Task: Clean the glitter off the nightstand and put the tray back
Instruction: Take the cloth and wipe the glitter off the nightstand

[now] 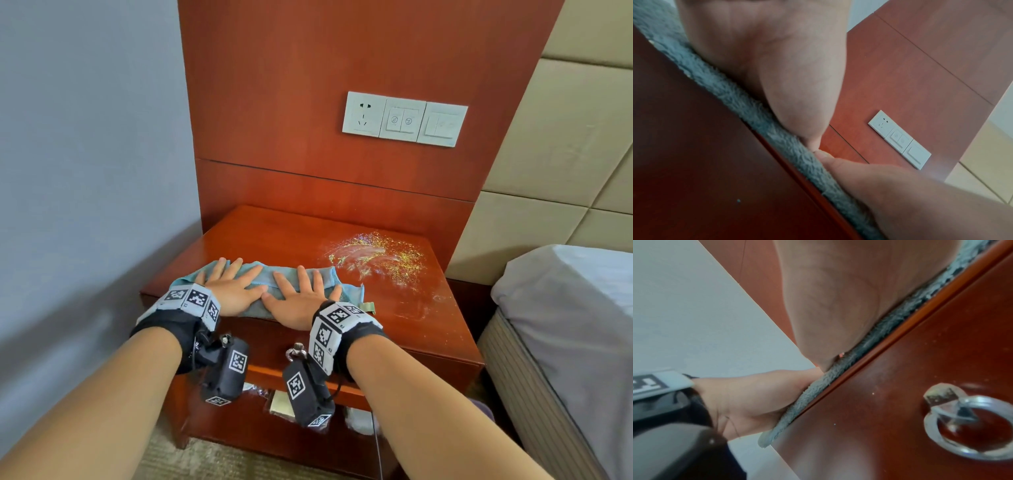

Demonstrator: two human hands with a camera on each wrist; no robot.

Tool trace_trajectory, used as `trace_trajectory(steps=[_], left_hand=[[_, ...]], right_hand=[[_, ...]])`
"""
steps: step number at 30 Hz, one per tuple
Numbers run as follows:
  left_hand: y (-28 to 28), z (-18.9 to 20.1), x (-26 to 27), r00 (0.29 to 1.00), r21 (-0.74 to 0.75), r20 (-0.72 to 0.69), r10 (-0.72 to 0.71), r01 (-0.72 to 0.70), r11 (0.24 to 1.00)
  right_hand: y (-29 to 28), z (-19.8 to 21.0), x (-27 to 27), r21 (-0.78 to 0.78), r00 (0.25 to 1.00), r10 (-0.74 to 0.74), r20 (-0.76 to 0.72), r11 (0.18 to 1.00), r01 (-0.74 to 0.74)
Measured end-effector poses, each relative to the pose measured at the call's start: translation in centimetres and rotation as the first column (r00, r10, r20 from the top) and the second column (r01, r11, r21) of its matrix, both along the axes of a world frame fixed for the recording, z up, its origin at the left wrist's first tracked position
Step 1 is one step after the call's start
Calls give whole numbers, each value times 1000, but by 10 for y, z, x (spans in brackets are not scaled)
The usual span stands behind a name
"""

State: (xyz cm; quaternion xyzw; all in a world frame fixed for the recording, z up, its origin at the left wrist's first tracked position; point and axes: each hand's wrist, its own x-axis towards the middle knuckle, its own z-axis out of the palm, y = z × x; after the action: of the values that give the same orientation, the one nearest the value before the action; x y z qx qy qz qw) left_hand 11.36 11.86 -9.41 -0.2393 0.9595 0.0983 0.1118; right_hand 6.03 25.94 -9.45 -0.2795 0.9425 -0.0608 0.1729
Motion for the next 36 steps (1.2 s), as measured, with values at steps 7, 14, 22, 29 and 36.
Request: trace_trajectory(steps=[7,14,22,29,36], left_hand=[[17,-1,-5,999,-7,17,39,-39,999],[90,3,-57,994,30,44,-95,94,995],[149,6,-103,960,67,92,-265,260,963],[139,5,-133,956,69,84,-281,276,959],[125,5,-174,959,71,77,-274,268,961]], right_hand=[[16,1,-5,-5,999,41,-3,999,-41],[93,6,-36,39,995,-99,22,994,98],[154,6,-61,92,955,-294,47,953,289],[142,11,-91,89,929,-352,112,935,344],[127,13,-136,116,926,-356,126,932,343]])
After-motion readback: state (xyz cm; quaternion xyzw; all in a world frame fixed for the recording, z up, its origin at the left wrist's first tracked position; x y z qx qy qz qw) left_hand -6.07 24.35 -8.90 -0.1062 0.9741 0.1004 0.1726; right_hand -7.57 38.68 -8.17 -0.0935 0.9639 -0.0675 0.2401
